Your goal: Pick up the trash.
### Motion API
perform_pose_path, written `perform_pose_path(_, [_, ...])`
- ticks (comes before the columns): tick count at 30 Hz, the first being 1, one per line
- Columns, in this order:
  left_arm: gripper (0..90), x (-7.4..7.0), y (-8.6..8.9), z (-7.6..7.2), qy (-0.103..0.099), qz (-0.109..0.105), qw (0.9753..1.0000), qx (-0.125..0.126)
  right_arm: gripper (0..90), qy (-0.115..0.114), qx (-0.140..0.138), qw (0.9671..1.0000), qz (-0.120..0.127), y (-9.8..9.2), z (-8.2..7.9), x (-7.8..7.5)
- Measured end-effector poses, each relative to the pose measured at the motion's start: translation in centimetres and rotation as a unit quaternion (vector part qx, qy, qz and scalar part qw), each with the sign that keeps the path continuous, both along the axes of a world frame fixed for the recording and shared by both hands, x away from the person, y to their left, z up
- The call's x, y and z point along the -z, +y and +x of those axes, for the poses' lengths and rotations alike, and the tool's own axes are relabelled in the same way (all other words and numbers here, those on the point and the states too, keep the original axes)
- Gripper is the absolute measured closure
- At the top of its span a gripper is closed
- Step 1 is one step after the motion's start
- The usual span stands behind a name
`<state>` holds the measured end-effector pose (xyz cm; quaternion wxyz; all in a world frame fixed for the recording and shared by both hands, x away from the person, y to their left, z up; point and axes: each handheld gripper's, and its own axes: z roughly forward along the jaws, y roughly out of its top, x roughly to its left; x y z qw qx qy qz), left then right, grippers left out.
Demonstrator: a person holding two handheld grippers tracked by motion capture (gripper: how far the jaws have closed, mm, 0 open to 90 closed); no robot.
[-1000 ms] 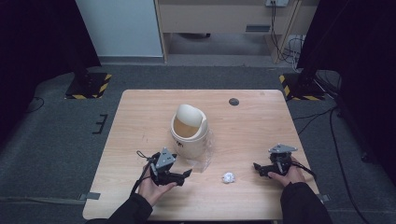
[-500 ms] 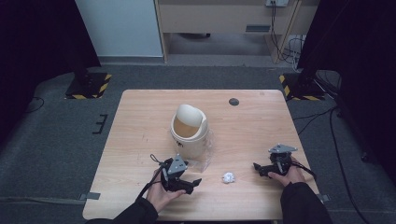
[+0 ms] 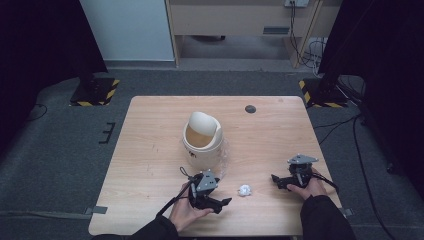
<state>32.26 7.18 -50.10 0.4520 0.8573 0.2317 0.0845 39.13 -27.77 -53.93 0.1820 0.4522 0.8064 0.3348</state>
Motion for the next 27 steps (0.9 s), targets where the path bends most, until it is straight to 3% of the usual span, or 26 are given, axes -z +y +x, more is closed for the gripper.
perform_pose_path(5, [23.1,0.2,-1.2,0.4,0.000,-0.006,0.9999,0.013,0.5,0.001,0.001,1.0000,0.000,0.0,0.0,0.0])
perform_pose_path(13, [27.1,1.1,-2.7,1.3,0.001,0.002,0.9997,0.024,0.5,0.001,0.001,1.0000,0.001,0.0,0.0,0.0])
perform_pose_path(19, [30.4,1.8,-4.0,2.1,0.012,0.003,0.9995,0.029,0.5,0.001,0.000,1.0000,0.001,0.0,0.0,0.0])
perform_pose_path(27, [37.6,2.5,-5.2,2.8,0.021,0.018,0.9987,0.042,0.6,0.000,0.000,1.0000,0.000,0.0,0.0,0.0])
